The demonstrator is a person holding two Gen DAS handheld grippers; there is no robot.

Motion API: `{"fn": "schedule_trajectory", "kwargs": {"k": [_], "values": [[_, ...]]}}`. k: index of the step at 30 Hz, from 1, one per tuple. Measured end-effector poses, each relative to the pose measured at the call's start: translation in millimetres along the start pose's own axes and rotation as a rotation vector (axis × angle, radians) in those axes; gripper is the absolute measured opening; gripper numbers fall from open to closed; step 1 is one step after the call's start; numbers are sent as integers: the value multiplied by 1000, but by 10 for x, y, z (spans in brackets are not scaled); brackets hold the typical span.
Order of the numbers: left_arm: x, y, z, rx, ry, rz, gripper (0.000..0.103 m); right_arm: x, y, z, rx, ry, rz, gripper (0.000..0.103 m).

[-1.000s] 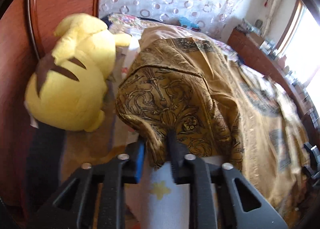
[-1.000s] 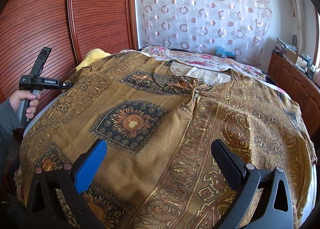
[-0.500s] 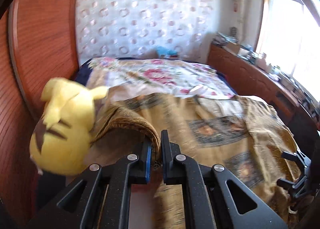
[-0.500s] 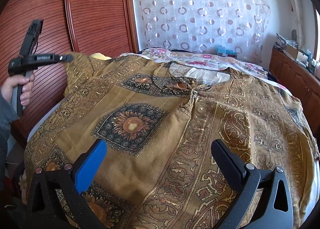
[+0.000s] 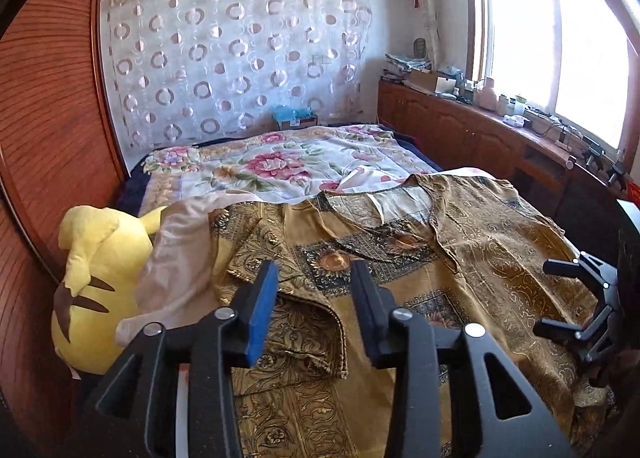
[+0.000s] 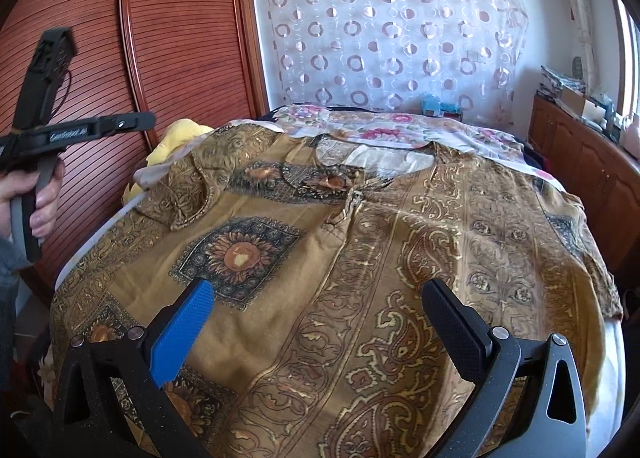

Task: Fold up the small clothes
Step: 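Lay the folded side flat and open the left gripper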

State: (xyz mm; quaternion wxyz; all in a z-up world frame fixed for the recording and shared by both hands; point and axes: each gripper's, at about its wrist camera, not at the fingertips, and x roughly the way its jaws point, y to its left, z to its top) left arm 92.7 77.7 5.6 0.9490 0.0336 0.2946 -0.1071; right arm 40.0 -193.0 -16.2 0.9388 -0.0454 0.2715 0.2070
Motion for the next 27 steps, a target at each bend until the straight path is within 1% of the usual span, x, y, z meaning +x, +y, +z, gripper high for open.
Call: {"fn": "schedule_trajectory", "kwargs": {"k": [1, 3, 4, 5, 7, 8, 15, 16, 19, 23, 27], "values": [[-31, 18, -15, 2, -2, 7, 42, 4, 1, 15, -1, -1, 0, 103], [-72, 31, -39, -4, -6, 14, 49, 17, 3, 39, -10, -3, 1, 103], [-89, 58, -58, -9, -12, 17, 57, 30, 9, 54, -15, -4, -1, 103], [-111, 75, -86, -16, -20, 22, 67, 43, 18, 72, -21, -5, -1, 103], [-142, 118, -126, -31, -31, 31, 77, 55, 45, 110, -33, -5, 0, 103], [-156, 141, -145, -39, -35, 34, 79, 66, 45, 132, -40, -6, 1, 103], [-212, 327, -277, -94, -42, 85, 81, 174, 98, 402, -102, -18, 30, 103], [-217, 345, -300, -100, -41, 95, 81, 208, 118, 448, -112, -16, 42, 102], [-239, 363, -394, -121, -49, 102, 81, 301, 166, 619, -102, -3, 125, 101], [-281, 364, -513, -137, -42, 93, 81, 405, 264, 787, -155, -21, 117, 100], [-278, 368, -584, -158, -17, 90, 81, 623, 361, 938, -177, -1, 135, 100]]}}
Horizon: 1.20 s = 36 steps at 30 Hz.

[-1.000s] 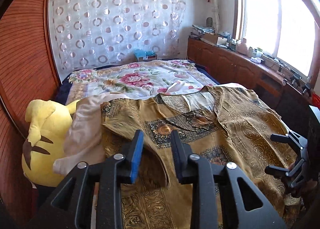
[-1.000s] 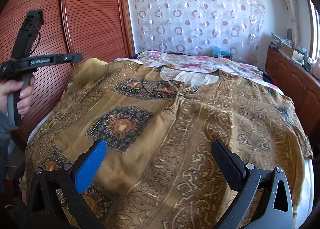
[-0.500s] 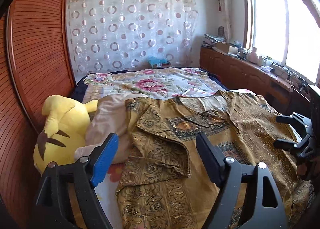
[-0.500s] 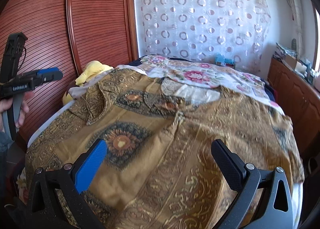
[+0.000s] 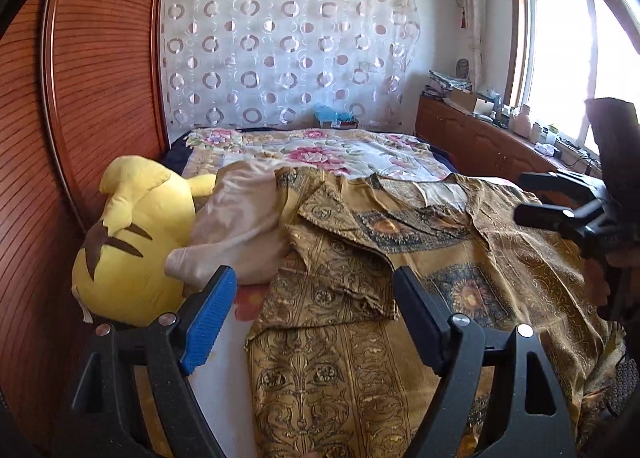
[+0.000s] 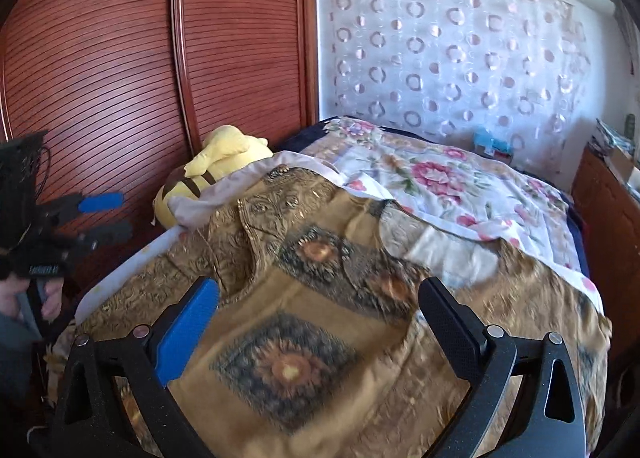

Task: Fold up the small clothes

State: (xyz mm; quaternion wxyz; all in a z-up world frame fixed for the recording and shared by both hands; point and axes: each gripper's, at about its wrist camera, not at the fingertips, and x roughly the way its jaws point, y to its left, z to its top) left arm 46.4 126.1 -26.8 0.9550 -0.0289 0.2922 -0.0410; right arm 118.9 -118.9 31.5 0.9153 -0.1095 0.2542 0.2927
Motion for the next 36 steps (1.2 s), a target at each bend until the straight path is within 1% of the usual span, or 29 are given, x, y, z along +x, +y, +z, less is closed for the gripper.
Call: {"fn": "schedule_trajectory", "kwargs": {"k": [2, 4, 5, 7, 9, 11, 13, 14, 15, 21, 23, 25, 29, 32, 33, 34, 36], "values": [[-15, 14, -40, -8, -3, -16, 81, 159, 26, 100, -6, 19, 10, 98], [-25, 27, -85, -8, 0, -12, 81, 341, 66, 185, -10, 48, -2, 97], [-31, 32, -101, -8, 2, -11, 81, 423, 92, 218, -3, 68, -4, 95], [-50, 63, -132, -8, 4, -8, 81, 624, 144, 282, 14, 99, 27, 93], [-65, 97, -157, -10, 8, -1, 81, 835, 217, 343, 7, 123, 49, 87], [-76, 136, -182, -16, 12, 11, 81, 1063, 306, 395, -14, 147, 62, 77], [-80, 181, -203, -23, 16, 16, 81, 1291, 390, 439, -32, 171, 78, 70], [-81, 193, -211, -25, 16, 18, 81, 1406, 435, 466, -44, 181, 84, 64], [-82, 203, -218, -27, 17, 20, 81, 1503, 467, 485, -56, 188, 84, 61], [-60, 233, -258, -31, 28, 25, 81, 2003, 593, 529, -110, 244, 59, 44], [-44, 242, -267, -31, 34, 29, 81, 2120, 584, 535, -119, 255, 47, 35], [-35, 250, -275, -33, 35, 29, 81, 2125, 543, 578, -128, 237, -3, 31], [6, 254, -277, -34, 41, 30, 81, 2091, 308, 673, -75, 209, -72, 31], [63, 228, -243, -33, 40, 23, 81, 2009, 122, 697, -30, 198, -87, 31], [99, 226, -223, -34, 41, 20, 81, 1970, 82, 702, -18, 194, -86, 34], [138, 227, -204, -37, 45, 20, 81, 1921, 40, 708, -6, 185, -80, 40], [236, 227, -147, -39, 54, 18, 81, 1784, -26, 704, 18, 158, -67, 43]]}}
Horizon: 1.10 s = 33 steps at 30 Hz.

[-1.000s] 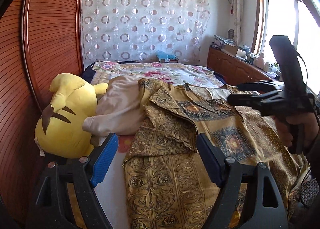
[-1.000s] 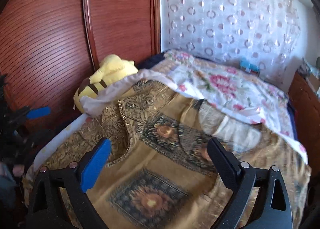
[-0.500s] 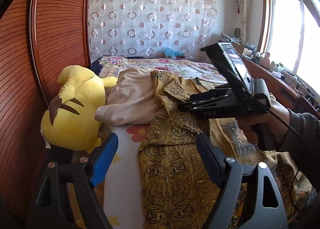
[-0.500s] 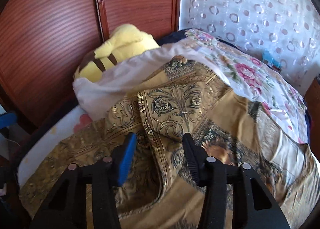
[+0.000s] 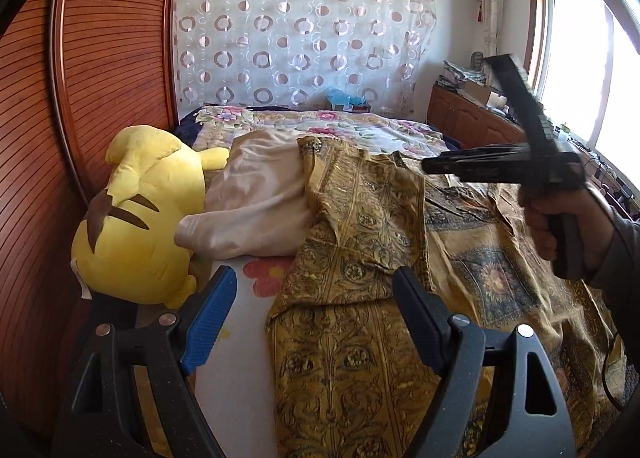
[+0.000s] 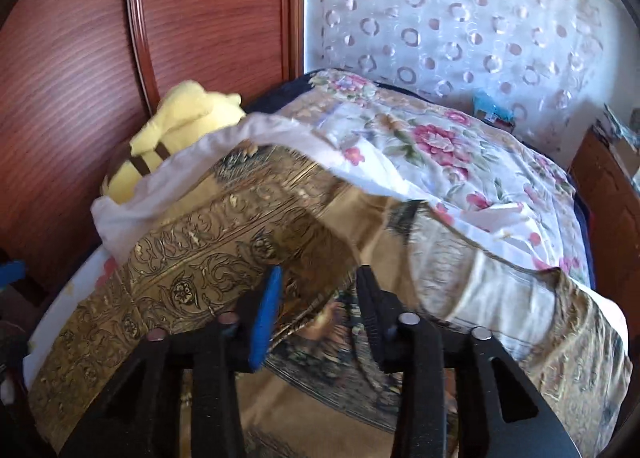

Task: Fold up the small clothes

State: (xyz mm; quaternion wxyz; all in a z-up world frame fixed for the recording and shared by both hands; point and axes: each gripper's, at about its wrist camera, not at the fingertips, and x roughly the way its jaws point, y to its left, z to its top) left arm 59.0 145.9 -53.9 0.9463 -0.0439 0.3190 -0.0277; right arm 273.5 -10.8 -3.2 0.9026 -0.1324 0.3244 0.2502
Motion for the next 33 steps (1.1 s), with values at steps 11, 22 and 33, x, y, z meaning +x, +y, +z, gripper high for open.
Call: {"fn": "schedule_trajectory", "kwargs": {"k": [11, 22, 33], "values": [[636, -96, 500, 76, 47, -13, 71, -382, -674, -577, 47, -9, -82, 59], [1346, 4, 893, 44, 141, 21, 48, -625, -1094, -1194, 99, 92, -157, 59], [1840, 59, 1118, -7, 209, 18, 39, -830, -1163, -1339, 134, 83, -137, 59]]}}
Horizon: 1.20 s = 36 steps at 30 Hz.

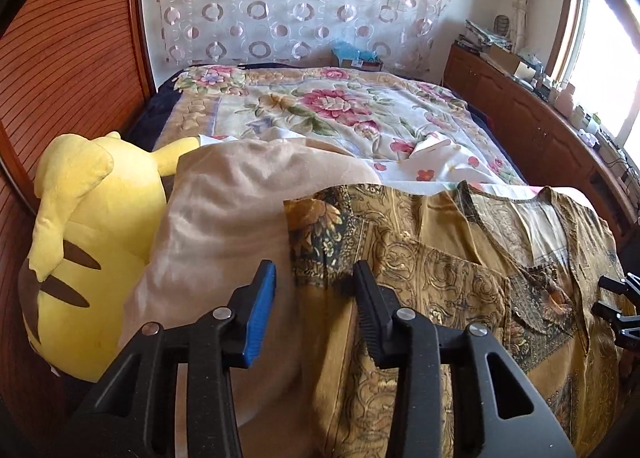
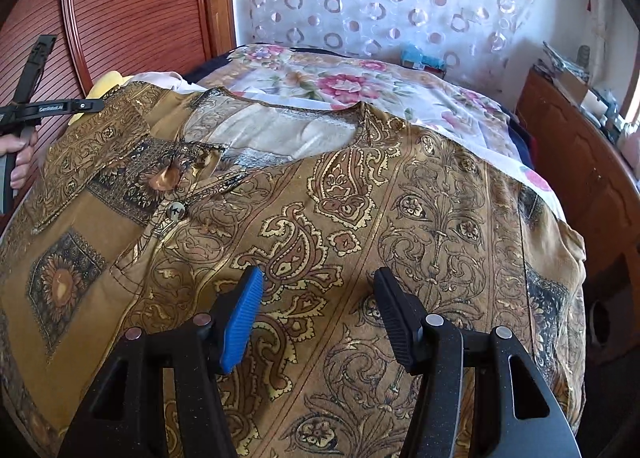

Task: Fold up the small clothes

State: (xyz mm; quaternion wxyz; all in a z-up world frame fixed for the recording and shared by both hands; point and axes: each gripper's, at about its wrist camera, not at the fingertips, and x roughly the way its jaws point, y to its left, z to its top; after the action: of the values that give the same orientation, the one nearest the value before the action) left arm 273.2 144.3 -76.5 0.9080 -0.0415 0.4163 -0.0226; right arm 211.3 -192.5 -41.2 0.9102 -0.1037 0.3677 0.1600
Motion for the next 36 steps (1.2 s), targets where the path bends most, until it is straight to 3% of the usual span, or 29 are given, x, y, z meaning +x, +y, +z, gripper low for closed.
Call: {"fn": "schedule_trajectory", "kwargs": {"k": [3, 5, 9, 11, 21, 25, 33, 36], "values": [[39, -37, 8, 8, 6, -6, 26, 33, -68, -10, 6, 0, 7, 59], [13, -81, 11, 22, -1, -13, 8, 70, -91, 24, 6, 1, 8, 59], [-112, -136, 46, 59, -37, 13, 4, 67, -121, 23, 7, 1, 10, 59], [-212, -118, 87, 62, -86, 68, 3, 63, -116, 23, 6, 1, 9, 59], [-301, 47, 121, 44, -111, 82, 6, 93, -115, 45, 8, 4, 12, 59], [-559, -32, -9, 67, -186, 69, 7, 91, -115, 49, 8, 4, 12, 59], [-1066, -386, -372, 155, -273, -8, 22, 90, -115, 48, 7, 4, 12, 60], [-1177, -519, -456, 188, -287, -58, 39, 87, -118, 42, 7, 3, 10, 60]]}}
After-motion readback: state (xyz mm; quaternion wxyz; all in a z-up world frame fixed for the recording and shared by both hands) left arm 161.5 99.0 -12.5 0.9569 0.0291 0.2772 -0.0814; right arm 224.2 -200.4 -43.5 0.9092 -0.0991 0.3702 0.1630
